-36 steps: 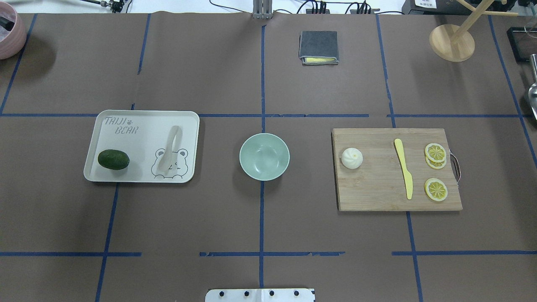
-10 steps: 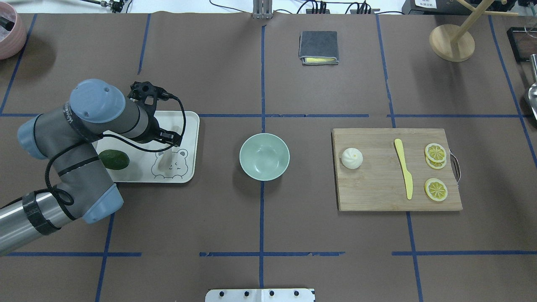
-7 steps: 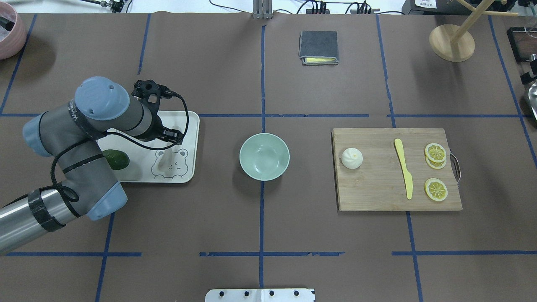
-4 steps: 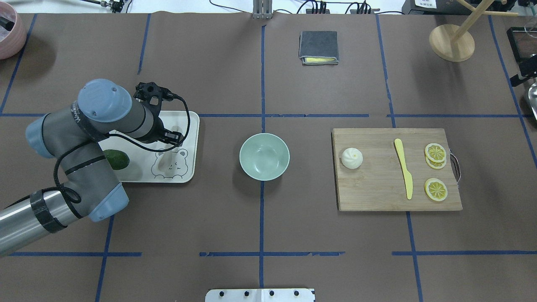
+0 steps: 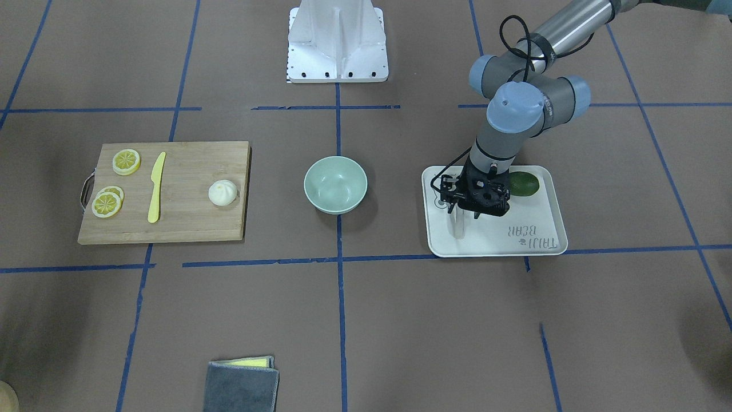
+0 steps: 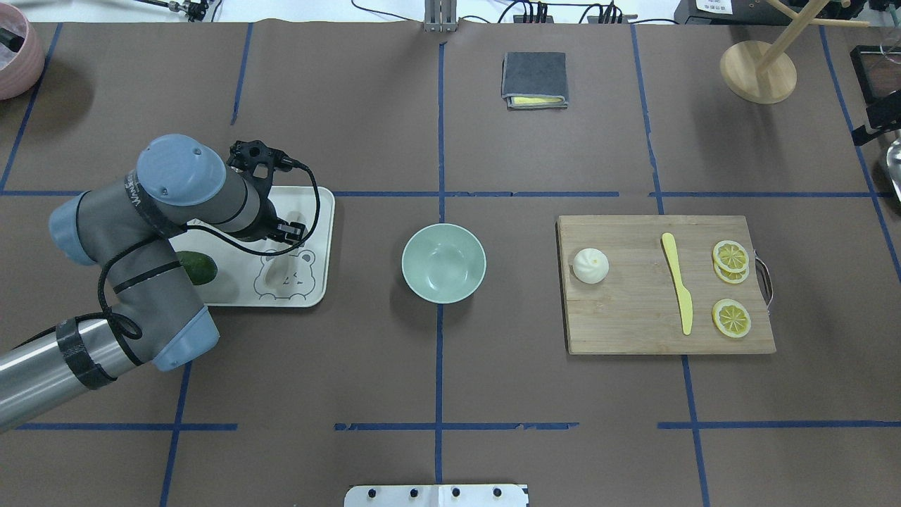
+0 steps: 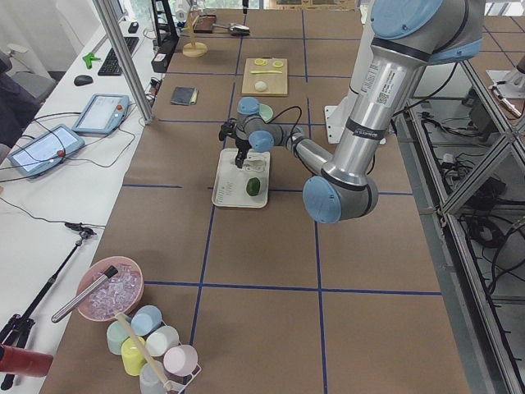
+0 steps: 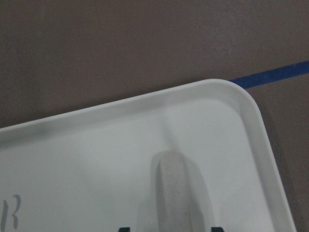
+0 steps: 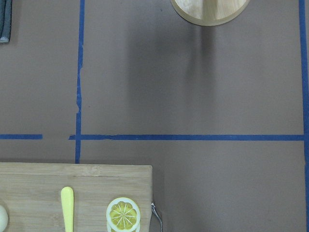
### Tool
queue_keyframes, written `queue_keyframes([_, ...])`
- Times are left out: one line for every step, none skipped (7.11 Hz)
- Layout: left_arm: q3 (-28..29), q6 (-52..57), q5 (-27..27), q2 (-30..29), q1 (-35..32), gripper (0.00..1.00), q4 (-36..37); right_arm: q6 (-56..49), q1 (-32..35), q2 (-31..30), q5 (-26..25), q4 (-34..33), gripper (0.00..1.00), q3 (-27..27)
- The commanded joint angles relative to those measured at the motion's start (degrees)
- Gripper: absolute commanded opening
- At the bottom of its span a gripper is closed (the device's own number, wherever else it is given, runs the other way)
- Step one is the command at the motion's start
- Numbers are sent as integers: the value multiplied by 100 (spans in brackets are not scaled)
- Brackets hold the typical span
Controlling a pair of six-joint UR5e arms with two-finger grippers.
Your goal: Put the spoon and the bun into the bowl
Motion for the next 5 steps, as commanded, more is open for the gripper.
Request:
queue_keyframes([-3, 0, -3, -15, 0, 37, 3, 6, 0, -1, 0, 0, 100, -2])
queue_keyframes([-3, 0, -3, -41, 9, 38, 3, 6, 0, -1, 0, 0, 100, -2])
queue_keyframes([-3, 0, -3, -58, 9, 38, 3, -2, 0, -9, 0, 0, 100, -2])
queue_keyframes([-3, -9, -3, -59, 35, 39, 12, -2, 0, -9, 0, 0, 100, -2])
queue_keyframes([-3, -9, -3, -59, 44, 42, 12, -2, 0, -9, -9, 0, 100, -2])
